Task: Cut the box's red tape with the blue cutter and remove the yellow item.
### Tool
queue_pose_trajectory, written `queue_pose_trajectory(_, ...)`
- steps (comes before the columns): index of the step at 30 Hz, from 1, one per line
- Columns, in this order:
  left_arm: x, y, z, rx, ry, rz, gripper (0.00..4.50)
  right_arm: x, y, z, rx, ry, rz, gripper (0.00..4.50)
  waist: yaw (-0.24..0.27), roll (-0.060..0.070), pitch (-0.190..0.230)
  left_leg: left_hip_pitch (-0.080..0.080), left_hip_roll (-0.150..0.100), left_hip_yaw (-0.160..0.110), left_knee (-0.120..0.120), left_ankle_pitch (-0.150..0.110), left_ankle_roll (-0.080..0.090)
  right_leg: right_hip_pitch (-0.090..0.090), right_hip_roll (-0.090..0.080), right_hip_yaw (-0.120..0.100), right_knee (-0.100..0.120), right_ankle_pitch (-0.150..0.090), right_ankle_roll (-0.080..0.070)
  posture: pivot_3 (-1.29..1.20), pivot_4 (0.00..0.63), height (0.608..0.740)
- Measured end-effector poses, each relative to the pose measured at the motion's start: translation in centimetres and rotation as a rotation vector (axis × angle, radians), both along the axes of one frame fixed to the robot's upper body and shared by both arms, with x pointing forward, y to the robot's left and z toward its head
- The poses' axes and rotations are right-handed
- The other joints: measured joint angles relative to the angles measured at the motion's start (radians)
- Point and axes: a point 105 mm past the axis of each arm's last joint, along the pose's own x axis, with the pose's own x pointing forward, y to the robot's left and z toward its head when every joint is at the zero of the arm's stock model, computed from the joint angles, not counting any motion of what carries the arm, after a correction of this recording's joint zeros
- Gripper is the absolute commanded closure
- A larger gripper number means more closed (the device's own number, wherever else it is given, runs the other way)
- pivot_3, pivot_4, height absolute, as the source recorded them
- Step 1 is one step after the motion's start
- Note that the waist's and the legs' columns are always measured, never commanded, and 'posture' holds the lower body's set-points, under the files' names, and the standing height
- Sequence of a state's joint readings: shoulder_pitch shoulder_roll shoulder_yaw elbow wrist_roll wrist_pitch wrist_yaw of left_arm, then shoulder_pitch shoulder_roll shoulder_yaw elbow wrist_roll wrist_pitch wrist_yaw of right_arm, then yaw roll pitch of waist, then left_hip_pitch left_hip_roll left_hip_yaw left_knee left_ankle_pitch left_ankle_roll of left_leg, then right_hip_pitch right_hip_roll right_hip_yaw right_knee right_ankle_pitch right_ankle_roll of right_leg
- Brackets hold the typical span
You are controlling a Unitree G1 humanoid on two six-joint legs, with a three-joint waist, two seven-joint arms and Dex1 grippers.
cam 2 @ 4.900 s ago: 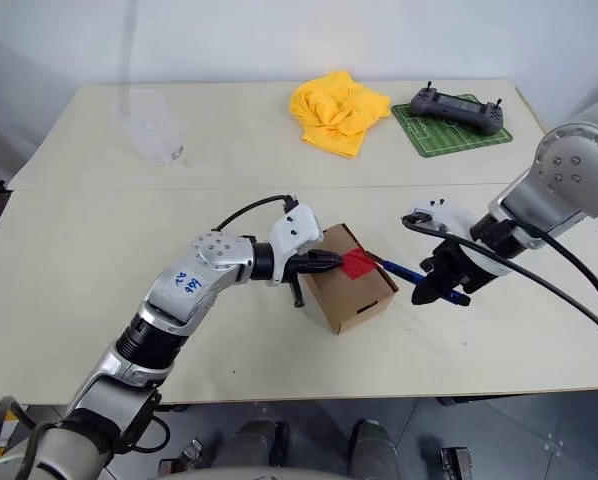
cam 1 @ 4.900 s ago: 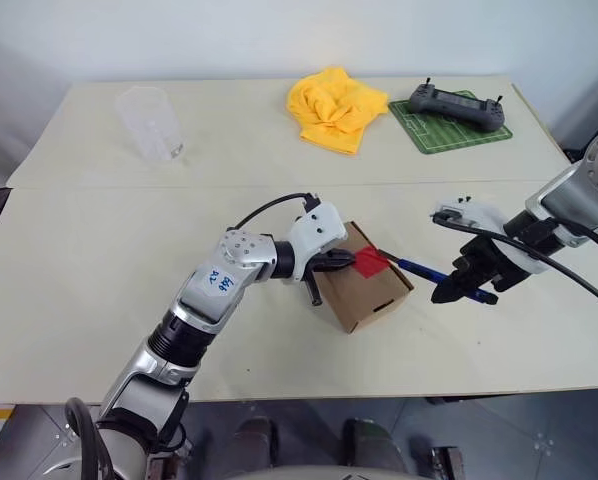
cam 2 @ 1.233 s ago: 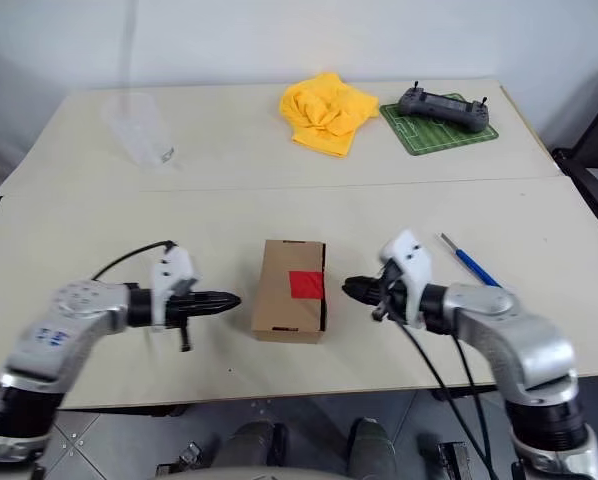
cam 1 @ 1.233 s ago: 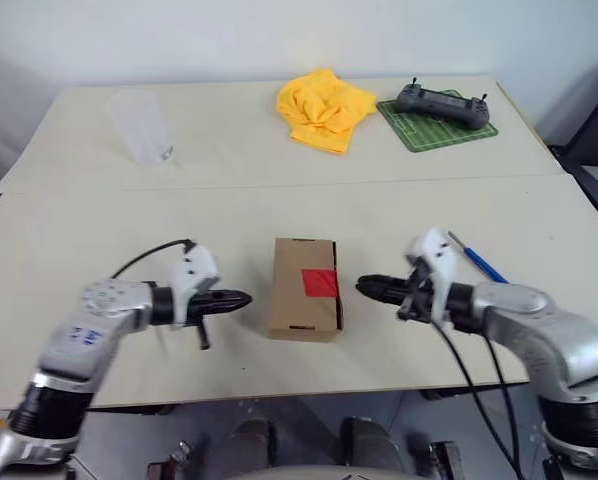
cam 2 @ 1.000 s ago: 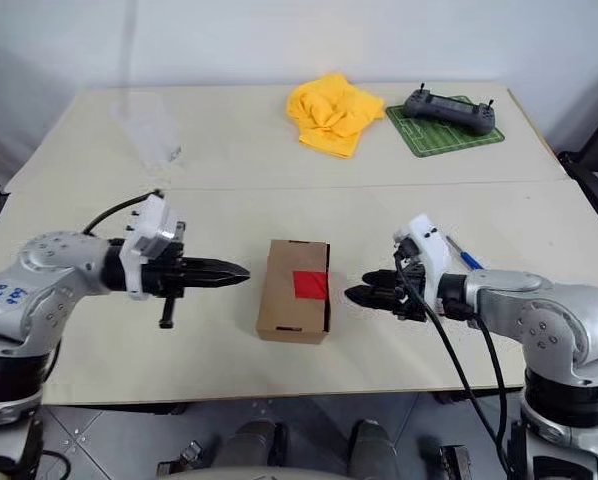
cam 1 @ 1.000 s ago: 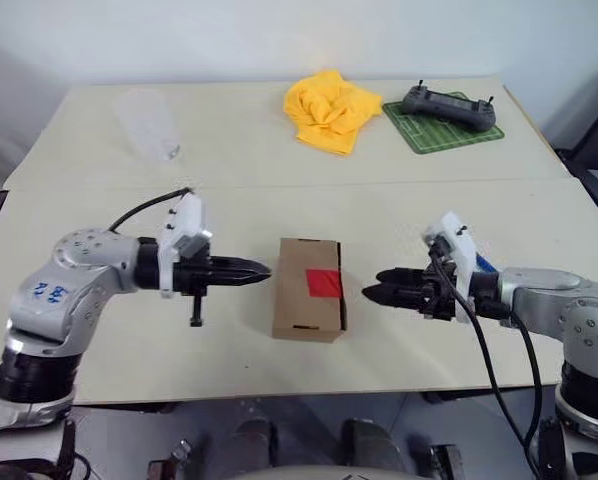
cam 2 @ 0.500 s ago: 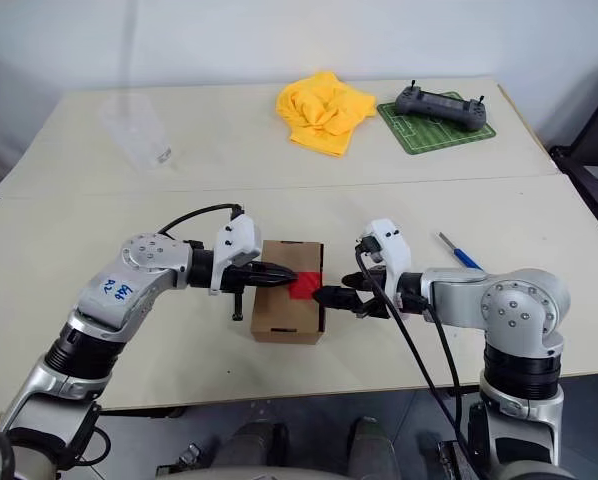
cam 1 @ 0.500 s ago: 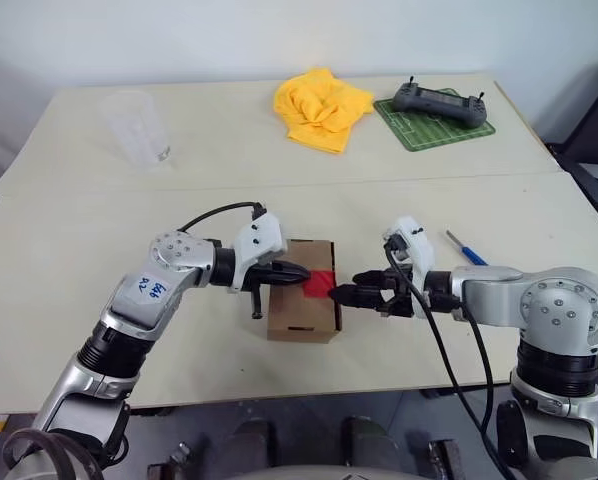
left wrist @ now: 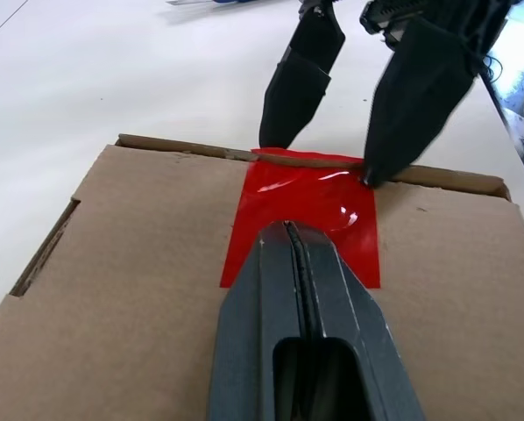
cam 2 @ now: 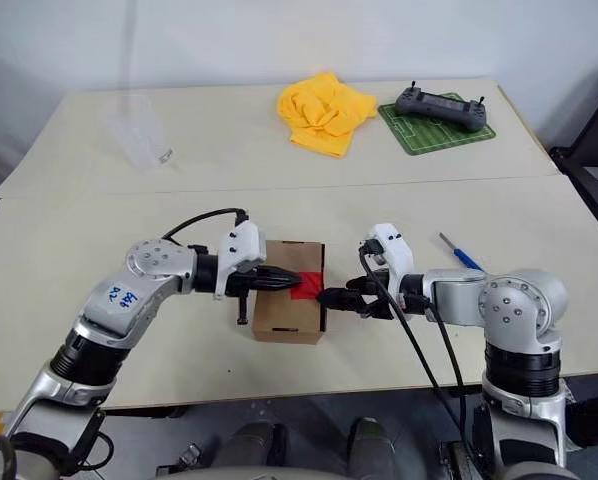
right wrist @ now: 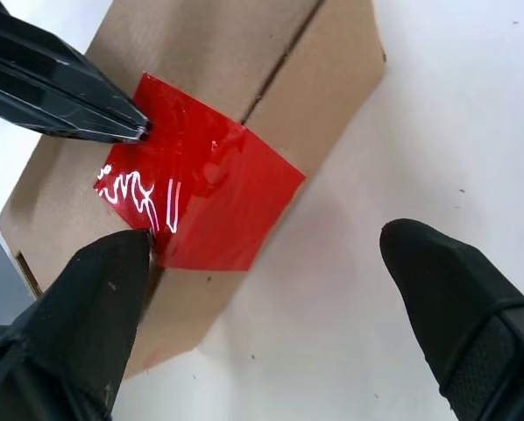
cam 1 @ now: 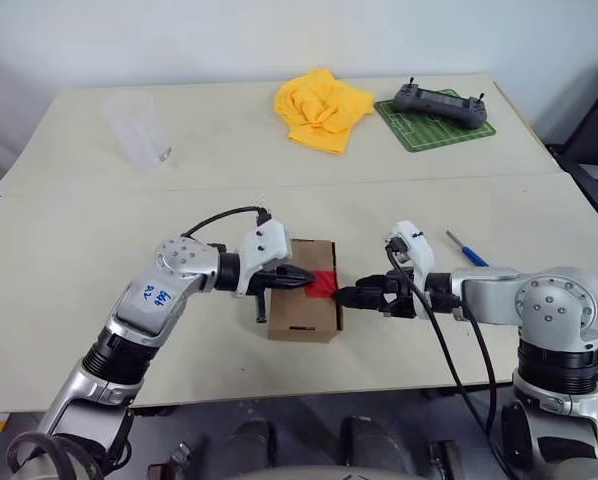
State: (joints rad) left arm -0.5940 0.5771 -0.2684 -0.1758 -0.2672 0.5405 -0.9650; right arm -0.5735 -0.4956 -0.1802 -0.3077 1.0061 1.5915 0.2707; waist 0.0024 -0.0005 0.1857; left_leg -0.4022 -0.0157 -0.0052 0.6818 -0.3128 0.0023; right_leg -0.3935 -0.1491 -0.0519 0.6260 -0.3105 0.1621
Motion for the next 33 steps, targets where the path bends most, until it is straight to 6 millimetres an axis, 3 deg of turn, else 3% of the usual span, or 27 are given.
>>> queue_pose_trajectory(3,-0.1,0.2,-0.2,-0.006,0.005,0.005,4.50,0.2,-0.9,-0.2,-0.020,0.014,-0.026,0.08,0.000,-0.001,-0.001,0.000,0.000,0.000,0.000,0.000,0.000,0.000,0.000,0.000,0.000,0.000,0.000,0.00,0.150,0.740)
queue_pose_trajectory(14,-0.1,0.2,-0.5,0.004,-0.017,0.009,4.50,0.6,-0.6,-0.4,-0.035,0.021,-0.026,0.08,-0.001,-0.001,-0.003,0.004,0.000,0.000,0.000,0.000,0.000,0.003,0.000,0.001,0.000,0.000,0.000,0.00,0.150,0.740)
queue_pose_trajectory(22,0.3,0.1,-0.6,0.006,-0.034,0.023,4.50,2.6,1.0,0.8,-0.166,-0.064,-0.056,0.08,-0.003,-0.001,-0.003,0.006,0.000,0.002,0.000,0.001,0.001,0.003,0.000,0.003,0.001,0.000,0.000,0.00,0.150,0.740)
queue_pose_trajectory(33,0.3,-0.1,-0.7,0.001,-0.041,0.026,4.50,2.6,1.3,1.4,-0.338,-0.239,0.014,0.08,-0.001,-0.004,-0.006,0.007,0.000,0.002,0.000,0.000,0.001,0.004,0.000,0.003,0.000,0.000,0.000,0.00,0.150,0.740)
